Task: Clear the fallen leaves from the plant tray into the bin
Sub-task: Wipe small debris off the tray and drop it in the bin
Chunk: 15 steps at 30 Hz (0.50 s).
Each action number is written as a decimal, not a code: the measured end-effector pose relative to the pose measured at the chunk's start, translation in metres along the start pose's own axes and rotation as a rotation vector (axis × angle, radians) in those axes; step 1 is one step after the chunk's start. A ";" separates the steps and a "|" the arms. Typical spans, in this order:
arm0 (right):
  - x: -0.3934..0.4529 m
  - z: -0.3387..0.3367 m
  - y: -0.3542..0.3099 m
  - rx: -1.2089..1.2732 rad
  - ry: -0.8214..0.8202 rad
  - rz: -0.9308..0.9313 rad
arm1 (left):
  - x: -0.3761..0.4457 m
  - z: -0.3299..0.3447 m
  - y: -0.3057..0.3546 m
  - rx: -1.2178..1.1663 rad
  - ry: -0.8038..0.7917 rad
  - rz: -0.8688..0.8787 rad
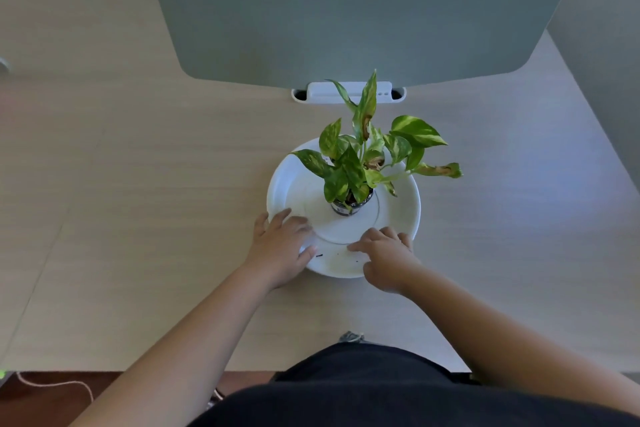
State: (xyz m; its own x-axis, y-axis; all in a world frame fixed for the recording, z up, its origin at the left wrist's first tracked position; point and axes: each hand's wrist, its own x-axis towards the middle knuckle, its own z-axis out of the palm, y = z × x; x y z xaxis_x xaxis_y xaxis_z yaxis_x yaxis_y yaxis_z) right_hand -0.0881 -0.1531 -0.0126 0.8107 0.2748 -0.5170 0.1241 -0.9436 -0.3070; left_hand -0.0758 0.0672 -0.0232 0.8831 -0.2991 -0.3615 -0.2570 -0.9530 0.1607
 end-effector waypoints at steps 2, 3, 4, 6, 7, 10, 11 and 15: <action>0.008 0.000 -0.006 -0.003 -0.023 -0.022 | 0.010 -0.004 -0.008 0.034 -0.025 -0.049; 0.013 0.001 -0.010 -0.014 -0.032 -0.031 | 0.015 -0.006 -0.012 0.057 -0.049 -0.066; 0.017 0.002 -0.013 -0.029 -0.040 -0.038 | 0.020 -0.008 -0.014 0.077 -0.074 -0.068; 0.021 0.003 -0.017 -0.069 -0.047 -0.054 | 0.026 -0.009 -0.017 0.105 -0.111 -0.042; 0.022 0.003 -0.017 -0.091 -0.043 -0.063 | 0.026 -0.009 -0.017 0.118 -0.116 -0.027; 0.019 0.002 -0.009 -0.137 -0.032 -0.093 | 0.021 -0.007 -0.018 0.141 -0.089 -0.007; 0.019 0.002 -0.005 -0.124 -0.037 -0.096 | 0.018 -0.005 -0.019 0.131 -0.075 0.006; 0.018 0.006 0.003 -0.067 -0.006 -0.074 | 0.011 -0.004 -0.018 0.122 0.036 0.101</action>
State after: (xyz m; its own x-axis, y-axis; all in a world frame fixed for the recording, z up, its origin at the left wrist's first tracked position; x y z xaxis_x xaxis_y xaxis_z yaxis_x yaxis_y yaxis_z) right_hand -0.0760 -0.1502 -0.0276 0.7943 0.3451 -0.5000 0.2218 -0.9309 -0.2902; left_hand -0.0602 0.0811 -0.0268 0.8633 -0.3941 -0.3152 -0.3893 -0.9176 0.0810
